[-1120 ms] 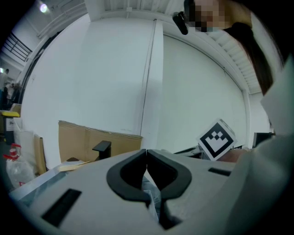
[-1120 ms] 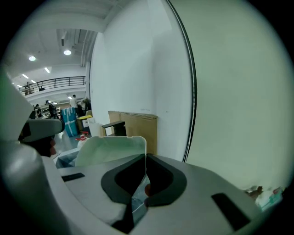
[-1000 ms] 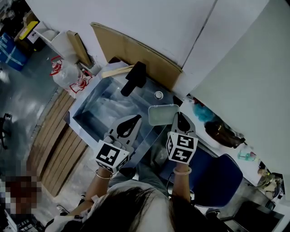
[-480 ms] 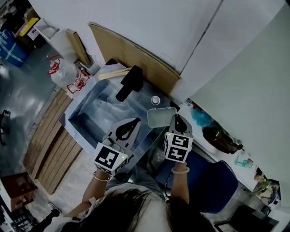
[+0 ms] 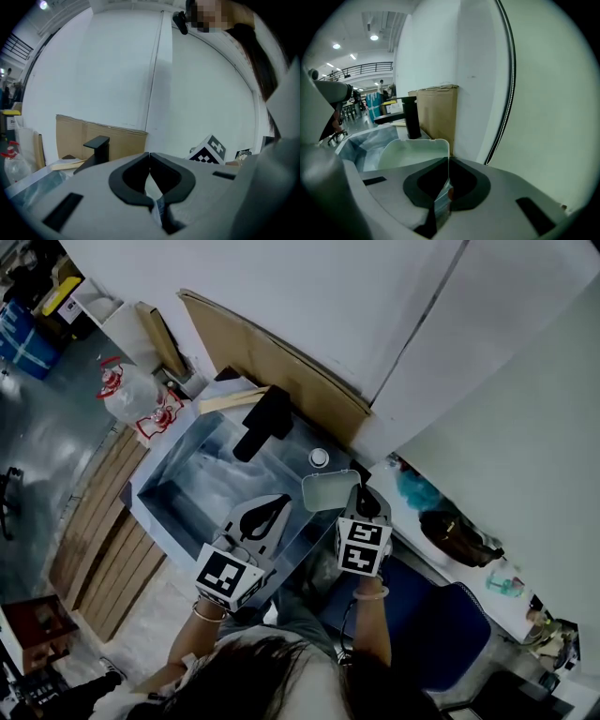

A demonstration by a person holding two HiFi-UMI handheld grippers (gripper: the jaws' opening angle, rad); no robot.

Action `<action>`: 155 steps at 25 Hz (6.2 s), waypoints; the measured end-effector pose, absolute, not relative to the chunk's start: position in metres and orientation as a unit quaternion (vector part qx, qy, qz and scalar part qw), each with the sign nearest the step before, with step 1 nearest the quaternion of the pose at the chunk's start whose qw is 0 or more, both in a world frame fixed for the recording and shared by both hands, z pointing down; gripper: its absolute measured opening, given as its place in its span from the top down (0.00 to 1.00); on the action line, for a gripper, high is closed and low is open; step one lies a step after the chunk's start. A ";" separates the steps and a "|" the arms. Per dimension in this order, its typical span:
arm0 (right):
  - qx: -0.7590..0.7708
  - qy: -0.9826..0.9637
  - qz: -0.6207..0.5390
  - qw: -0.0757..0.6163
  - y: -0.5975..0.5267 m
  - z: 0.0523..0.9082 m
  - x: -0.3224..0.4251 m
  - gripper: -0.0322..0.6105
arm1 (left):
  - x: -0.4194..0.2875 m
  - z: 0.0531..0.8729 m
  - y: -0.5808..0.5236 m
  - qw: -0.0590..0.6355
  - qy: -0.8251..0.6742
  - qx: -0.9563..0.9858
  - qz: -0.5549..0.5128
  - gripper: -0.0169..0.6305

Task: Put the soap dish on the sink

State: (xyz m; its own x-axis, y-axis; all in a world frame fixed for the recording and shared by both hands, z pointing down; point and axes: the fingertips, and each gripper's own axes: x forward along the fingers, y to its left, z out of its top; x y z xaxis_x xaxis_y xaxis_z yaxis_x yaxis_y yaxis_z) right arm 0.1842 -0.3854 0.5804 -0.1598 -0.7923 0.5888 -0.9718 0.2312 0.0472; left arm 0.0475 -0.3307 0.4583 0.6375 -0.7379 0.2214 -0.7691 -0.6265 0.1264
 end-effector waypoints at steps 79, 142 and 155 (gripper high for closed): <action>0.607 -0.759 0.150 0.182 -0.318 0.540 0.144 0.91 | 0.022 0.431 -0.244 0.065 -0.395 0.914 0.068 0.96; 0.612 -0.788 0.040 0.049 -0.012 0.366 0.020 0.91 | -0.089 0.343 -0.001 -0.025 -0.389 0.920 -0.024 0.96; 0.602 -0.796 0.023 0.055 0.005 0.356 0.011 0.91 | -0.090 0.338 0.011 -0.025 -0.397 0.917 -0.027 0.96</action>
